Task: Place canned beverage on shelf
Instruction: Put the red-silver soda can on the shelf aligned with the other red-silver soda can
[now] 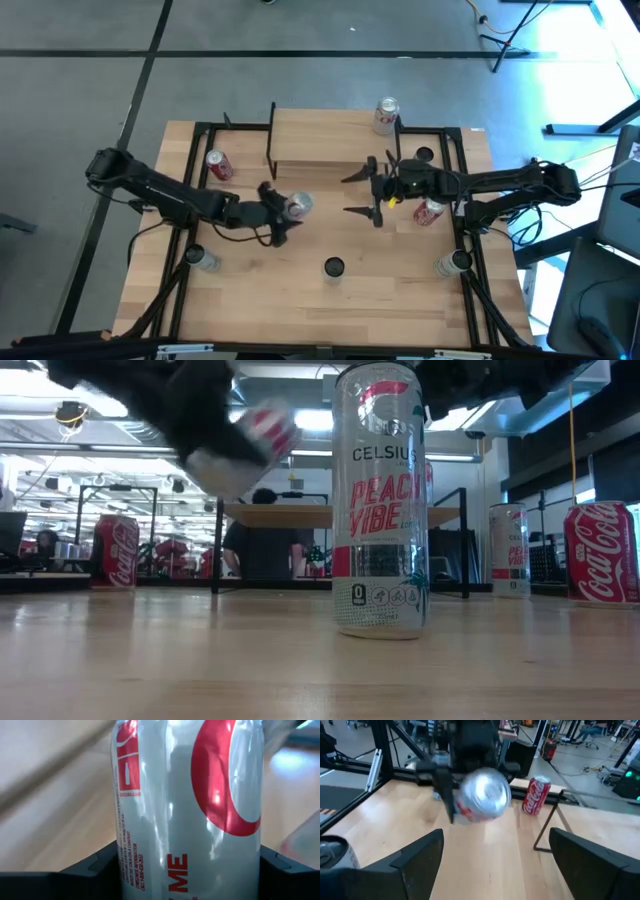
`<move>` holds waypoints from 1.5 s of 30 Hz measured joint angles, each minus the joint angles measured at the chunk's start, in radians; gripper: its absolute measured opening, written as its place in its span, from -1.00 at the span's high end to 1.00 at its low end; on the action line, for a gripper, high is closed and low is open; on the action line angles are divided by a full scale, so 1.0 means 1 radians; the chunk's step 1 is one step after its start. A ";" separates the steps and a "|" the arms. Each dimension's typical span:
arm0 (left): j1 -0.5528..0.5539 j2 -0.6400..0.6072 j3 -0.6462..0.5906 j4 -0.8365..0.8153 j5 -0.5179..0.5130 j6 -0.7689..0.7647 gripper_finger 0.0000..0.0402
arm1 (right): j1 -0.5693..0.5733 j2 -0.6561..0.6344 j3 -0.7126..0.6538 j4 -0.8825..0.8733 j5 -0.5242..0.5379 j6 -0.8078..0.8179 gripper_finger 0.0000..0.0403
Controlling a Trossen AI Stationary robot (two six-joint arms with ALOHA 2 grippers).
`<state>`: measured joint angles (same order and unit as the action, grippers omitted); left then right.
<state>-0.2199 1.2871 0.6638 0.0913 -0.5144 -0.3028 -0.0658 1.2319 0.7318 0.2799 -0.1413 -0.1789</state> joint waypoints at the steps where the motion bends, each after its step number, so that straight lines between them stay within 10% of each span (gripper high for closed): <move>1: 0.000 0.012 0.000 0.050 0.013 0.048 -0.37 | 0.000 0.006 0.000 0.002 -0.001 0.000 -0.73; 16: 0.018 0.224 -0.001 0.663 0.172 0.391 -0.39 | 0.001 0.179 0.000 0.326 -0.198 0.060 -0.73; 45: 0.102 0.227 -0.001 0.745 0.207 0.366 -0.39 | 0.037 0.379 0.137 0.555 -0.169 0.144 -0.64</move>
<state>-0.1181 1.5139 0.6632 0.8363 -0.3069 0.0628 -0.0284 1.6112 0.8692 0.8349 -0.3104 -0.0347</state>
